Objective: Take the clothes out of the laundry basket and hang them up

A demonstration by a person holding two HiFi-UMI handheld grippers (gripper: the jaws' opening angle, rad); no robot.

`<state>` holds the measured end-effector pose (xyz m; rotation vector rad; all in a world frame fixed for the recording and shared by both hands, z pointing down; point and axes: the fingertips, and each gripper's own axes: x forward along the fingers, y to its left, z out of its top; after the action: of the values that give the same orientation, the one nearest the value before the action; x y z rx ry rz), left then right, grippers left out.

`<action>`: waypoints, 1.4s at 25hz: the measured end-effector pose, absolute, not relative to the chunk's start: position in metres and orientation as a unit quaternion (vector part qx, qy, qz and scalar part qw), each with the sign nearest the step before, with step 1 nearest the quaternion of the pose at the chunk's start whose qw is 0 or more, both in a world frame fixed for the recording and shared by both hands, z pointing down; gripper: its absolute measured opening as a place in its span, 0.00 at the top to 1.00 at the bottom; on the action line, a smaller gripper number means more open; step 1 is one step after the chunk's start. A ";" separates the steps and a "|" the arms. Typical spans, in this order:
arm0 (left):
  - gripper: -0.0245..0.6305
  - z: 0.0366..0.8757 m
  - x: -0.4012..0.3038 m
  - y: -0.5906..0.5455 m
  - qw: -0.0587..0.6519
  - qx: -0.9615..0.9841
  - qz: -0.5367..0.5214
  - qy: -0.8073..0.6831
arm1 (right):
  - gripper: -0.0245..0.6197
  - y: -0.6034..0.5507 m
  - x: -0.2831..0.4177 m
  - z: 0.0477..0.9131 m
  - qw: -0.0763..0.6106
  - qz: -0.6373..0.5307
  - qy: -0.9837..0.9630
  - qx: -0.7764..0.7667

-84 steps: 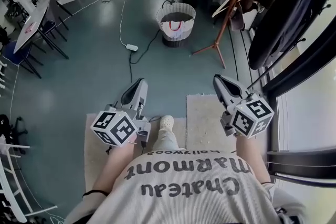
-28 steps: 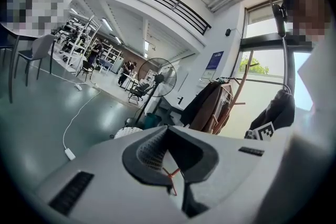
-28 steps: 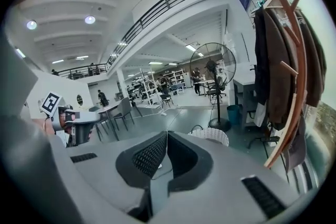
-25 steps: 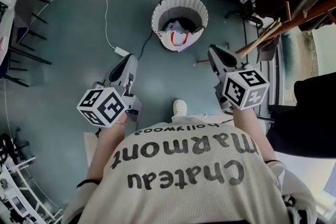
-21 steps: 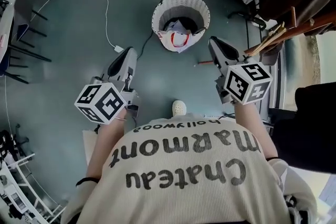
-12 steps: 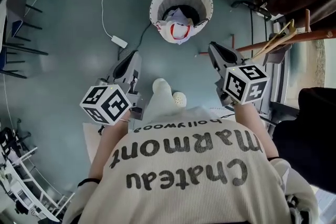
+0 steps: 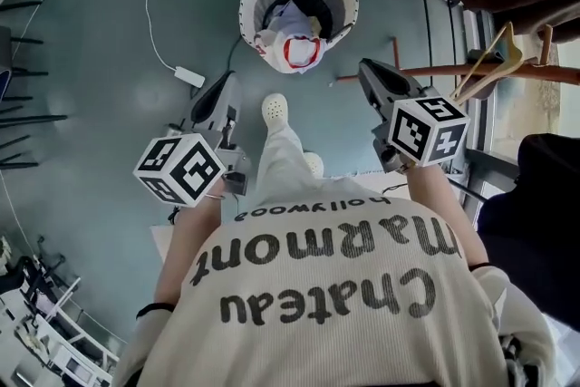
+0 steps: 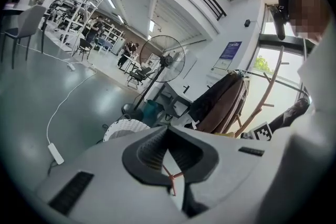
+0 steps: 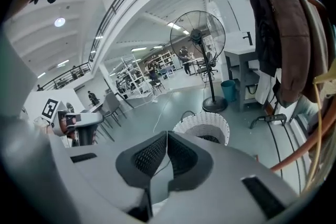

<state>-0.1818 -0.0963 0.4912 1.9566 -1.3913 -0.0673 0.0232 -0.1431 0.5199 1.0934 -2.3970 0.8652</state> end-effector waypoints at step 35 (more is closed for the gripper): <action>0.95 0.724 -0.240 -0.156 0.348 0.745 0.107 -0.559 | 0.65 -0.188 -0.032 0.939 0.186 0.597 -0.669 0.402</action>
<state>-0.2401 -0.1557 0.7236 1.9324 -1.4486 0.2780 -0.0324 -0.1875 0.9387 1.1322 -1.8832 1.6812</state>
